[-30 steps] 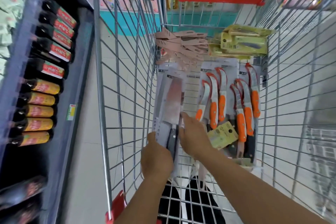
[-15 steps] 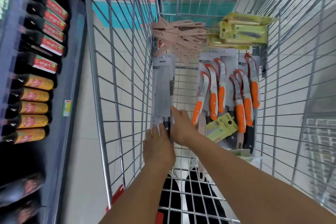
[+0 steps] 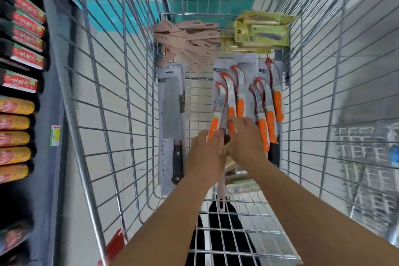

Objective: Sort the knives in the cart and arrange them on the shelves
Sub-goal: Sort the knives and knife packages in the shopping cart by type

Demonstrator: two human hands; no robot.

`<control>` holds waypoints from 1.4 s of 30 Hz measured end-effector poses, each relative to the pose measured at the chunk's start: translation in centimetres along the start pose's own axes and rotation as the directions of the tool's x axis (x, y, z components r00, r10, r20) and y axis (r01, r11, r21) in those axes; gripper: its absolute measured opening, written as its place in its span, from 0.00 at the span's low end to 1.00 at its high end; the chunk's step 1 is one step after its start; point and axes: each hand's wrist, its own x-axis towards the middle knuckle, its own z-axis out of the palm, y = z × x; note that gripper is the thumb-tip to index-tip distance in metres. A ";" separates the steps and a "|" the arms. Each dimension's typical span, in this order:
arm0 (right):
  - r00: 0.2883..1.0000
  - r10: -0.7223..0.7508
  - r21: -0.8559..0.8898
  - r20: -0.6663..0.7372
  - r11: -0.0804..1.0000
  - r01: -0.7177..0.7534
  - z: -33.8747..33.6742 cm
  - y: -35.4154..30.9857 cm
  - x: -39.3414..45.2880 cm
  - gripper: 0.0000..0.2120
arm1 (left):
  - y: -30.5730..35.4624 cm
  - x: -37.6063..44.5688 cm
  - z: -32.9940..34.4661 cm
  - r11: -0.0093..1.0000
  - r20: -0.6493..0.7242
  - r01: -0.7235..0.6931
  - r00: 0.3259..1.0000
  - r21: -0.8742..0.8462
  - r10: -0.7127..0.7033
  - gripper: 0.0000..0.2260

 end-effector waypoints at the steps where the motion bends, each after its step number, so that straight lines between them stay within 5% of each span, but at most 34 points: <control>1: 0.999 -0.015 -0.035 0.036 0.999 0.016 -0.1 0.7 0.0 0.29 | 0.3 0.3 0.3 1.000 0.014 -0.007 1.000 0.028 0.007 0.27; 9: 0.992 0.124 -0.056 -0.024 0.991 -0.125 -0.4 3.0 -0.4 0.24 | -0.6 0.3 1.4 0.967 0.053 0.253 0.966 0.006 -0.253 0.22; 13: 0.994 0.095 -0.113 0.048 0.990 -0.089 -0.5 3.5 -1.0 0.30 | -0.5 -0.3 2.4 0.979 0.117 0.199 0.972 0.049 -0.204 0.34; 19: 0.976 0.196 -0.195 0.091 0.965 -0.175 -0.9 3.3 -0.9 0.38 | -0.8 0.0 2.6 0.975 0.124 0.222 0.967 0.022 -0.223 0.36; 25: 0.974 0.179 -0.220 0.141 0.965 -0.145 -0.9 3.2 -0.9 0.33 | -1.6 -0.3 2.1 0.940 0.131 0.322 0.942 -0.110 -0.308 0.17; 30: 0.981 0.137 -0.146 0.138 0.982 -0.117 -0.8 3.4 -1.1 0.29 | -2.0 -0.5 1.4 0.933 0.105 0.323 0.945 -0.156 -0.309 0.11; 38: 0.996 -0.068 0.242 0.050 0.969 0.054 -0.1 -0.7 -1.5 0.23 | -1.9 -0.1 1.2 0.924 0.040 0.305 0.952 -0.230 -0.304 0.08; 42: 0.996 -0.007 0.053 -0.088 0.999 0.012 0.2 -0.1 -0.6 0.30 | -2.1 0.3 0.6 0.896 -0.001 0.324 0.940 -0.304 -0.340 0.02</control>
